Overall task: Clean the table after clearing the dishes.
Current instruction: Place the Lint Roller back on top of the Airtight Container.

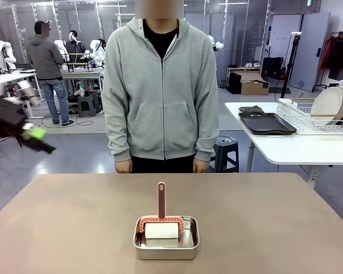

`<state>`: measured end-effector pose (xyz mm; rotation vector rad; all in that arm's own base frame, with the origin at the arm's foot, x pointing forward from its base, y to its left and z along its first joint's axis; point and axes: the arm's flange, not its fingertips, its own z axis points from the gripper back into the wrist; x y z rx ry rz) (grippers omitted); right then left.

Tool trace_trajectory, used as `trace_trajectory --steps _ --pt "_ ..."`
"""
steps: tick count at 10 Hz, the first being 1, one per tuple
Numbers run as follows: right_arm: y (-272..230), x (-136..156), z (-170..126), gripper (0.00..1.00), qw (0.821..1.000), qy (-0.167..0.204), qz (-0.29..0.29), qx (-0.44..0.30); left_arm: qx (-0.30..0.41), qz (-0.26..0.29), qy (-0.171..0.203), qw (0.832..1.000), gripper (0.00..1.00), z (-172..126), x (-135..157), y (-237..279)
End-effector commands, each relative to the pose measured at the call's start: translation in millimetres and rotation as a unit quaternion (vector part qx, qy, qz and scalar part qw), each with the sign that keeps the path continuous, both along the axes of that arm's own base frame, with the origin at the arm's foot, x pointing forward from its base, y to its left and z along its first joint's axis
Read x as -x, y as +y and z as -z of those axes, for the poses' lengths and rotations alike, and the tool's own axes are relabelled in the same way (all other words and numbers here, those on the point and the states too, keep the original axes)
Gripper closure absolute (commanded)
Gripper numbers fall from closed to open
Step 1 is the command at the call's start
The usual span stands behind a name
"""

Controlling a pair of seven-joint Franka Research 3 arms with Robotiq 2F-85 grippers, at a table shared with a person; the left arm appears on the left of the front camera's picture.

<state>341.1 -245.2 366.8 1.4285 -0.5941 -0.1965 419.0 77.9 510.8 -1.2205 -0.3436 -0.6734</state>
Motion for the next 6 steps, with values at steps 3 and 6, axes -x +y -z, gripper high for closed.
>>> trace_trajectory --steps 3,6 --pt "1 1 -4 0.0 1.0 0.007 0.0 -0.006 0.091 -0.165 0.027 0.982 0.0 58 43 121" --pt "1 1 -4 0.0 1.0 0.007 0.0 -0.006 0.026 -0.267 0.035 0.963 0.0 85 48 170"
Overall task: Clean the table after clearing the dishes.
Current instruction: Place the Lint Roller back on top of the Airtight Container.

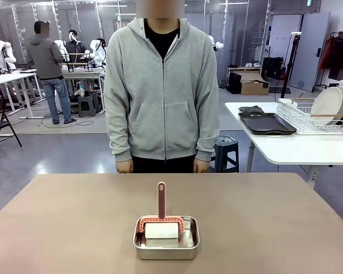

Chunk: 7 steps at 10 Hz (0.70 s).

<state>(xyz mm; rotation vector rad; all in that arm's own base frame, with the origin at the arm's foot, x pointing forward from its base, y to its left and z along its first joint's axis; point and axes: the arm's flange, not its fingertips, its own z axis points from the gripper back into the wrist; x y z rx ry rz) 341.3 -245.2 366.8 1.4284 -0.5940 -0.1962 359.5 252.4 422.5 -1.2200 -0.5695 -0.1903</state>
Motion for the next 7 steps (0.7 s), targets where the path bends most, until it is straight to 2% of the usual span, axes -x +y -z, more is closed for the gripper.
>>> trace_trajectory --steps 1,2,3,5,7 --pt "1 2 -4 0.0 1.0 0.007 0.0 -0.006 -0.053 -0.066 0.009 0.996 0.0 2 -10 5" --pt "1 2 -4 0.0 1.0 0.007 0.0 -0.006 -0.07 -0.083 0.024 0.994 0.0 6 -9 10" --pt "1 2 -4 0.0 1.0 0.007 0.0 -0.006 -0.075 -0.096 0.022 0.992 0.0 7 -8 12" --pt "1 2 -4 0.0 1.0 0.007 0.0 -0.006 -0.087 -0.096 0.013 0.992 0.0 4 -14 6" --pt "1 2 -4 0.0 1.0 0.007 0.0 -0.006 -0.081 -0.086 0.013 0.993 0.0 11 -12 24"
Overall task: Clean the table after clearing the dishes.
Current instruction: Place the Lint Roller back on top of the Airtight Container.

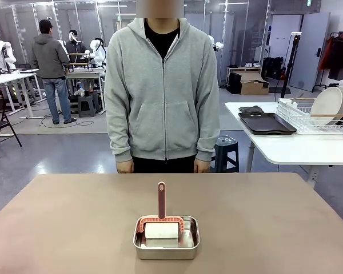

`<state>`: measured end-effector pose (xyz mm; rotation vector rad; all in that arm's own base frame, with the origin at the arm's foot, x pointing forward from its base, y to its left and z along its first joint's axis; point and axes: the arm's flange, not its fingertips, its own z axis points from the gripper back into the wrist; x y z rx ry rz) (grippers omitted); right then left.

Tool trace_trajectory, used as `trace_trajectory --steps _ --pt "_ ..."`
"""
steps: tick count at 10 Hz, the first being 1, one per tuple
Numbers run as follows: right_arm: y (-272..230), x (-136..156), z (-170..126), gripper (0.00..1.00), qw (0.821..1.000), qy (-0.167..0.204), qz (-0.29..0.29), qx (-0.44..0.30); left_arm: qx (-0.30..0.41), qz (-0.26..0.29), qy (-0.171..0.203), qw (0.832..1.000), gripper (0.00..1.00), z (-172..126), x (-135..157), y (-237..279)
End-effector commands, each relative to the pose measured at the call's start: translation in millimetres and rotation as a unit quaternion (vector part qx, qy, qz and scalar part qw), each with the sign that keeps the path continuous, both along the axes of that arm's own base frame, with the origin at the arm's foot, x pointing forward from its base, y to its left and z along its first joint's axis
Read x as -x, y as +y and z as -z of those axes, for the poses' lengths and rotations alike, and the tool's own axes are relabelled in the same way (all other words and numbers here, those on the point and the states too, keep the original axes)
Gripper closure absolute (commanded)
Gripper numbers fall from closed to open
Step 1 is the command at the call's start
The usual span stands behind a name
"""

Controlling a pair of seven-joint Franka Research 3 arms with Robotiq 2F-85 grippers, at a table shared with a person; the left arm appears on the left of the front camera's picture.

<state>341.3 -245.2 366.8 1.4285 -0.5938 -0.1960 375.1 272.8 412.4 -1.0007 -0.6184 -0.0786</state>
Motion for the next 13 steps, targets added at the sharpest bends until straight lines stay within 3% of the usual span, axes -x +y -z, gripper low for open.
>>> trace_trajectory --steps 1,13 --pt "1.1 1.6 -3.8 0.0 1.0 0.007 0.0 -0.006 0.005 -0.001 0.0 1.0 0.0 0.5 3.3 4.0" --pt "1.1 1.6 -3.8 0.0 1.0 0.007 0.0 -0.006 0.005 -0.001 0.0 1.0 0.0 0.5 3.3 4.0"
